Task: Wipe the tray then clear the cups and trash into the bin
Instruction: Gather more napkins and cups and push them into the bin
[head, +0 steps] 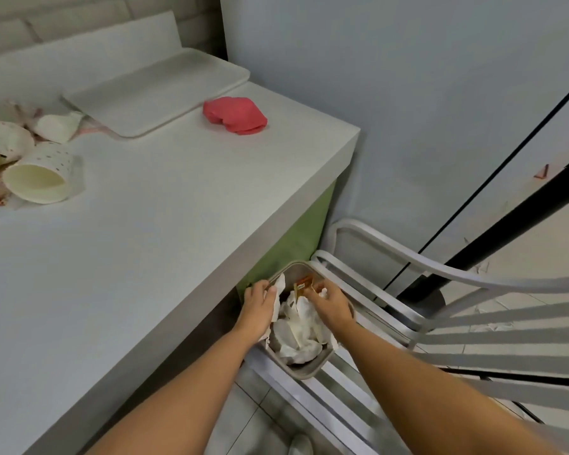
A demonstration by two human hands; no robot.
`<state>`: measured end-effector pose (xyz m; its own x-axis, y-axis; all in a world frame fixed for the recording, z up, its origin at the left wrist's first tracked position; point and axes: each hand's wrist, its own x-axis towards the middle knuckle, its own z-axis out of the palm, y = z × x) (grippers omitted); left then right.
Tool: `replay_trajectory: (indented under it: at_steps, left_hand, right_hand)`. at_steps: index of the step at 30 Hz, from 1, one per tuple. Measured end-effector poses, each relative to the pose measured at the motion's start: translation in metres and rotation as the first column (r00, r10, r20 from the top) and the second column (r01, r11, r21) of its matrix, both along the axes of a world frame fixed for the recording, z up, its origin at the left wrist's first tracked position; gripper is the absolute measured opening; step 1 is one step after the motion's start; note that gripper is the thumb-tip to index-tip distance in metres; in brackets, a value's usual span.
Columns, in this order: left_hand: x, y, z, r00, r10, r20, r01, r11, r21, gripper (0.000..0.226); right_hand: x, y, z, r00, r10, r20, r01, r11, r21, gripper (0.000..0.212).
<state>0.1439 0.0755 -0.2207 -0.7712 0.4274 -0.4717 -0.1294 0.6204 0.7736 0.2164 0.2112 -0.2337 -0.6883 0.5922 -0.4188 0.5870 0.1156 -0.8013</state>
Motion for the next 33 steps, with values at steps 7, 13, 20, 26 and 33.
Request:
replay_trajectory:
  at_steps: [7, 13, 20, 26, 33]
  left_hand:
    - [0.002, -0.01, -0.009, 0.999, 0.033, -0.02, -0.034, 0.999, -0.023, 0.047]
    - [0.0, -0.014, -0.007, 0.996, 0.067, -0.064, -0.071, 0.996, -0.053, 0.044]
    - [-0.008, -0.009, 0.026, 0.967, -0.108, -0.231, 0.094, 0.993, -0.073, 0.021]
    - [-0.01, -0.008, 0.096, 0.87, -0.127, -0.477, 0.123, 0.992, -0.042, 0.02]
    - [-0.037, -0.069, 0.165, 0.716, 0.053, -0.696, -0.019, 0.998, 0.056, 0.019]
  right_hand:
    - [-0.005, -0.008, -0.016, 0.966, 0.215, 0.145, -0.227, 0.971, 0.071, 0.036]
    - [-0.012, -0.004, -0.008, 0.931, 0.3, 0.209, -0.331, 0.934, 0.136, 0.029]
    - [-0.035, -0.006, 0.047, 0.663, 0.575, 0.479, -0.652, 0.758, -0.008, 0.022]
    - [-0.079, -0.018, 0.128, 0.386, 0.69, 0.613, -0.853, 0.52, -0.048, 0.025]
    - [-0.119, -0.075, 0.216, 0.418, 0.799, 0.433, -0.893, 0.449, 0.034, 0.01]
